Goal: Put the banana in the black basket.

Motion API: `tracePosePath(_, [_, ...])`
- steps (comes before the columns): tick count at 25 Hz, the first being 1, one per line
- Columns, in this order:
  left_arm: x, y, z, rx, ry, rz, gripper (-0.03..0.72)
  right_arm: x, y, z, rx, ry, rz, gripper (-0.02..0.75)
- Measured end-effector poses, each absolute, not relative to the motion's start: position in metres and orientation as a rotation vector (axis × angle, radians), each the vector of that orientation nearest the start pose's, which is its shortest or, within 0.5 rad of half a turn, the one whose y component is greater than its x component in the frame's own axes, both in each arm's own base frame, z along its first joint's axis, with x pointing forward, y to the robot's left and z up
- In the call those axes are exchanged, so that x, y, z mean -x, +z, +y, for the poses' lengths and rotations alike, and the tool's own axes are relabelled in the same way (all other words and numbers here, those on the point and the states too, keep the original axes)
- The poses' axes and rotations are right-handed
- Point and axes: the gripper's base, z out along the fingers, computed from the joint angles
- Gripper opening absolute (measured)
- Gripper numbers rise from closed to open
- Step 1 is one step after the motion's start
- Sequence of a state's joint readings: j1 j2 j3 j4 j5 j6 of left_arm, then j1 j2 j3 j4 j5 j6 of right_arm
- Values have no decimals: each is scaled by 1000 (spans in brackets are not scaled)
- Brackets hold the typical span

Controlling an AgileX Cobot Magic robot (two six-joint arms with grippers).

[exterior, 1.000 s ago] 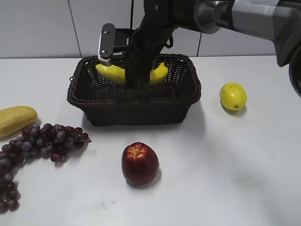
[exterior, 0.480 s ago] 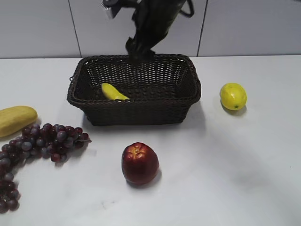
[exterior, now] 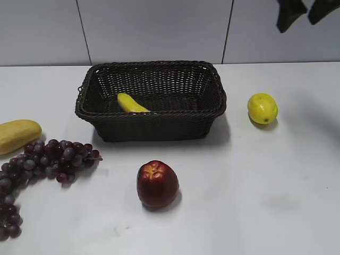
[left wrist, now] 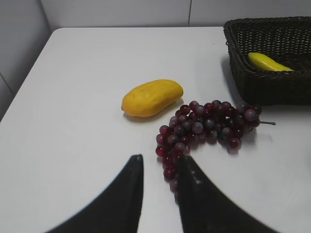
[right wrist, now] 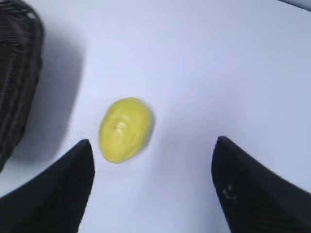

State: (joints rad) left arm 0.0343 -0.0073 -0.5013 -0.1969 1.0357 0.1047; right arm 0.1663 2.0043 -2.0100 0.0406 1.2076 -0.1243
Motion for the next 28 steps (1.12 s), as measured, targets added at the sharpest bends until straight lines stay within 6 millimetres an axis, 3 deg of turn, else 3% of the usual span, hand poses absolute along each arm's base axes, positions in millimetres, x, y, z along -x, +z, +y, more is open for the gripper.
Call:
tracePosePath(5, [5,281,-16,-77,-145,1997,237,-422,335,17,174,50,2689,573])
tracePosePath(9, [5,281,-16,-77,-145,1997,237,-394,331,-7,92,38,2748,573])
tracePosePath(14, [5,281,-16,-77,-145,1997,237,-330,321,-10,66,45,2839,573])
tracePosePath(20, [5,281,-16,-77,-145,1997,237,-240,305,-6,53,45,2771,573])
tracePosePath(28, [5,281,-16,-77,-145,1997,237,-149,274,-3,55,24,2718,573])
